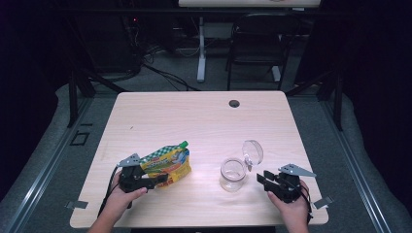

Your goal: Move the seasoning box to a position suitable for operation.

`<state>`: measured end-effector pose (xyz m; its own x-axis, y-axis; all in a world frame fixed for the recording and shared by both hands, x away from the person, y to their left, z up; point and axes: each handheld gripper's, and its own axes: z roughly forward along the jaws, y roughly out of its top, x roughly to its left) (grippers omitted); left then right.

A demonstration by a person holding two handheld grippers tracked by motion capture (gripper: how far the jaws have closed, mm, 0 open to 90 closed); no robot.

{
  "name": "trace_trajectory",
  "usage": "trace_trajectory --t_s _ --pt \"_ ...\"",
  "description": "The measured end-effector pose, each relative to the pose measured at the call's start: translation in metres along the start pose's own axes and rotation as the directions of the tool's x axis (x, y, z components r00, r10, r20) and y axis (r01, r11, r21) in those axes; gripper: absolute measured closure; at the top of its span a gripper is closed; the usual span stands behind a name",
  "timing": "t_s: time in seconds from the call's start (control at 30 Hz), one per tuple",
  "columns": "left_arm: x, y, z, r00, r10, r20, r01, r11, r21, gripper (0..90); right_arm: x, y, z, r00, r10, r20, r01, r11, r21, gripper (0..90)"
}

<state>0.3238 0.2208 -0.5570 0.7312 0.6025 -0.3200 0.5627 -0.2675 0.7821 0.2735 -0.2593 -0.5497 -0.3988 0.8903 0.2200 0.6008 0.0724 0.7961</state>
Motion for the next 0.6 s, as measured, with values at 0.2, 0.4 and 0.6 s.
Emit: trace_trajectory --t_s 0.2,0.4,0.6 --pt "0.0 0.001 0.004 0.9999 0.012 -0.001 -0.012 0.9999 -0.001 43.2 0.001 -0.002 -0.004 1.0 0.001 0.002 -0.001 1.0 -0.007 62.6" --pt "0.0 0.001 0.009 0.9999 0.012 -0.004 -0.012 0.9999 0.003 42.2 0.001 -0.003 -0.004 1.0 0.003 0.006 -0.003 1.0 -0.007 62.4" --pt "0.001 0.002 0.014 0.9999 0.009 0.011 -0.009 1.0 0.004 42.4 0.0 -0.004 -0.004 1.0 0.001 0.006 -0.001 1.0 -0.004 62.3"
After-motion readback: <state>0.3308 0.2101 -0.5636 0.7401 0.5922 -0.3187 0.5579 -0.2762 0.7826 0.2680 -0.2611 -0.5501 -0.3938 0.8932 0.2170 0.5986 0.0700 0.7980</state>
